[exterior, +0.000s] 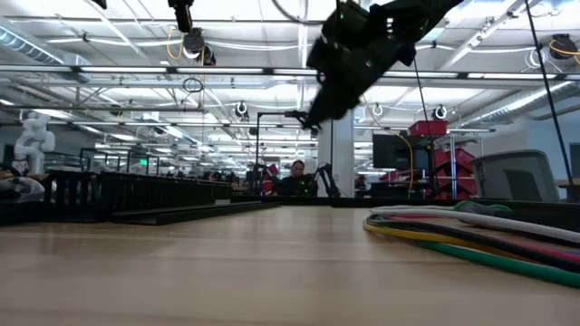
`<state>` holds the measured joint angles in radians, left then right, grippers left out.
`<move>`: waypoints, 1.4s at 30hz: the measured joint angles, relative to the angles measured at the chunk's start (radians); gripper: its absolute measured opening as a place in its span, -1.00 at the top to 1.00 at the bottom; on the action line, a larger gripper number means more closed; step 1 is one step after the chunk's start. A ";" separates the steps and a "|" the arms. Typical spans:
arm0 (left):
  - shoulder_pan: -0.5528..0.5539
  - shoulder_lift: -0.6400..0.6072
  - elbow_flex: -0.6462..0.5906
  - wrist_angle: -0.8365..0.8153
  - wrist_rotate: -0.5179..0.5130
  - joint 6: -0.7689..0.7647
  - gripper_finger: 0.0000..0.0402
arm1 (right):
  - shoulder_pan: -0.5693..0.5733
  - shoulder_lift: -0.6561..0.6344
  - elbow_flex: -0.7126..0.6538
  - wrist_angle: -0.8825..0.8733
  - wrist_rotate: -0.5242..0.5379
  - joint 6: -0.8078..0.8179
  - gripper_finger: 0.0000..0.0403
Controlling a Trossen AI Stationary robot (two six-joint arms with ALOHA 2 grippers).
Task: Ziptie cables
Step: Wrap the cable wires with the black ziptie
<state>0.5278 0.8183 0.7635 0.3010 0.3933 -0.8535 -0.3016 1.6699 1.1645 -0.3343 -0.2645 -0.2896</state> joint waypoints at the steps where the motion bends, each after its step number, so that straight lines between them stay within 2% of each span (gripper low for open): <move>1: 0.000 -0.002 0.000 -0.005 -0.004 0.004 0.33 | -0.006 0.000 0.000 -0.049 0.025 -0.014 1.00; 4: 0.000 -0.002 0.000 -0.007 -0.006 0.005 0.33 | -0.026 0.000 0.000 -0.121 0.060 -0.018 1.00; 11: 0.000 0.004 0.000 -0.011 -0.010 0.006 0.33 | -0.033 0.015 0.000 -0.135 0.060 0.062 0.92; 19: 0.000 0.005 0.000 -0.049 -0.009 0.006 0.33 | -0.015 0.015 0.000 -0.150 0.207 0.083 0.44; 22: -0.008 0.005 0.000 -0.086 -0.002 0.012 0.33 | 0.002 -0.010 0.008 -0.190 0.335 0.057 0.24; 24: -0.040 0.006 0.000 -0.144 -0.003 0.068 0.33 | 0.013 -0.042 0.040 -0.241 0.430 0.030 0.13; 26: -0.091 0.023 0.000 -0.213 -0.030 0.141 0.33 | 0.016 -0.079 0.079 -0.332 0.474 0.002 0.03; 30: -0.217 0.099 0.001 -0.314 -0.177 0.270 0.33 | -0.013 -0.160 0.104 -0.602 0.491 -0.031 -0.08; 33: -0.303 0.194 0.001 -0.295 -0.270 0.298 0.33 | -0.062 -0.227 0.084 -0.750 0.498 0.014 -0.11; 42: -0.452 0.521 0.001 -0.132 -0.286 0.282 0.33 | -0.153 -0.483 -0.059 -0.807 0.475 0.163 -0.11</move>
<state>0.0757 1.3395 0.7641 0.1694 0.1077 -0.5714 -0.4541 1.1867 1.1057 -1.1411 0.2105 -0.1261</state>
